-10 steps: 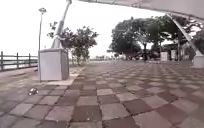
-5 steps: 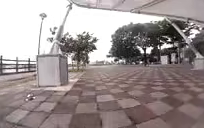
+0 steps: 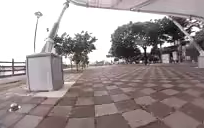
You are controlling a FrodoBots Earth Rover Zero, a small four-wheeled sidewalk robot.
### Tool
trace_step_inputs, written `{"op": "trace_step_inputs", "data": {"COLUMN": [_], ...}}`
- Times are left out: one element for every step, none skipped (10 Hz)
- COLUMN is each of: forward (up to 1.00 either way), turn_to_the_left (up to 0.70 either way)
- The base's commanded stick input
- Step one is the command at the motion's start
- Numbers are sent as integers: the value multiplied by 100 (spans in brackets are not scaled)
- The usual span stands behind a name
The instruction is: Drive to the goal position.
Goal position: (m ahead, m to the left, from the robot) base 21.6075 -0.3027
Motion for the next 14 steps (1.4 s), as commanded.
{"op": "trace_step_inputs", "data": {"forward": [100,100,100,100,100,100,100,100,100,100,100,100,100,100], "turn_to_the_left": [0,0,0,0,0,0,0,0,0,0,0,0,0,0]}}
